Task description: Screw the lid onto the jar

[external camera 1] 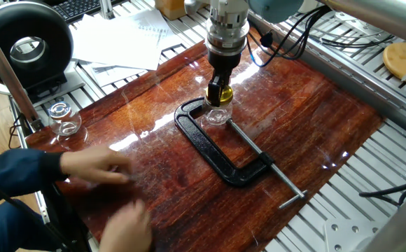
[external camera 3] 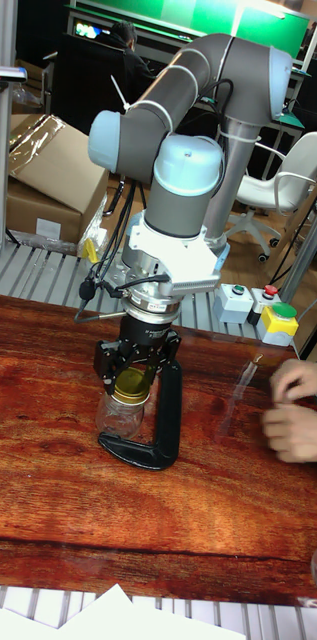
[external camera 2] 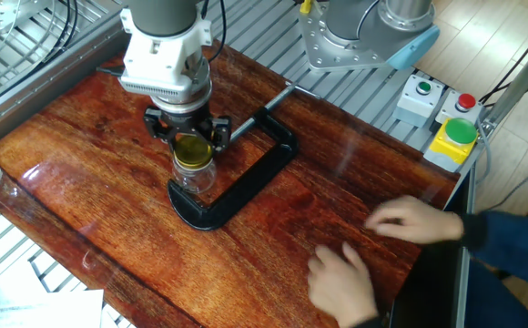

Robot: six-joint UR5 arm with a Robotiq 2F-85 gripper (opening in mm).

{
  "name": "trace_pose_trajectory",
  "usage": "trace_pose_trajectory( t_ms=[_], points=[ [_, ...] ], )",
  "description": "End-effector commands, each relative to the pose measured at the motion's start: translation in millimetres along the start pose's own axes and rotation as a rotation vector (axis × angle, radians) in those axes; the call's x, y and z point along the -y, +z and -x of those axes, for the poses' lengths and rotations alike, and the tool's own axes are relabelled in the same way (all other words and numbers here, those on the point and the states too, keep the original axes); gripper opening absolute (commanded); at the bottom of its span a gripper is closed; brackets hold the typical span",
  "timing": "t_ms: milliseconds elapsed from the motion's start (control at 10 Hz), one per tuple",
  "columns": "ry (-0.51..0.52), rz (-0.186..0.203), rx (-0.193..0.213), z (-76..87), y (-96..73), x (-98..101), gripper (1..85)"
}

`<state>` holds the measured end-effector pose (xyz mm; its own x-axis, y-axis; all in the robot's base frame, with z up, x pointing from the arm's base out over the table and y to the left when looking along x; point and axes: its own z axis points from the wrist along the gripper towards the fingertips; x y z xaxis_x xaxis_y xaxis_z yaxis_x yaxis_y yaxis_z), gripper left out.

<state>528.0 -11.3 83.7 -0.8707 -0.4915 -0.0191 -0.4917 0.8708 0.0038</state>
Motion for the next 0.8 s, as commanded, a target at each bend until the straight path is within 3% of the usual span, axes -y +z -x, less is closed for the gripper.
trace_pose_trajectory(
  t_ms=[0, 700],
  points=[
    [-0.008, 0.011, 0.010, 0.7, 0.5, 1.1, 32.3],
    [-0.022, 0.023, 0.010, 3.8, -3.7, 6.4, 32.3]
  ],
)
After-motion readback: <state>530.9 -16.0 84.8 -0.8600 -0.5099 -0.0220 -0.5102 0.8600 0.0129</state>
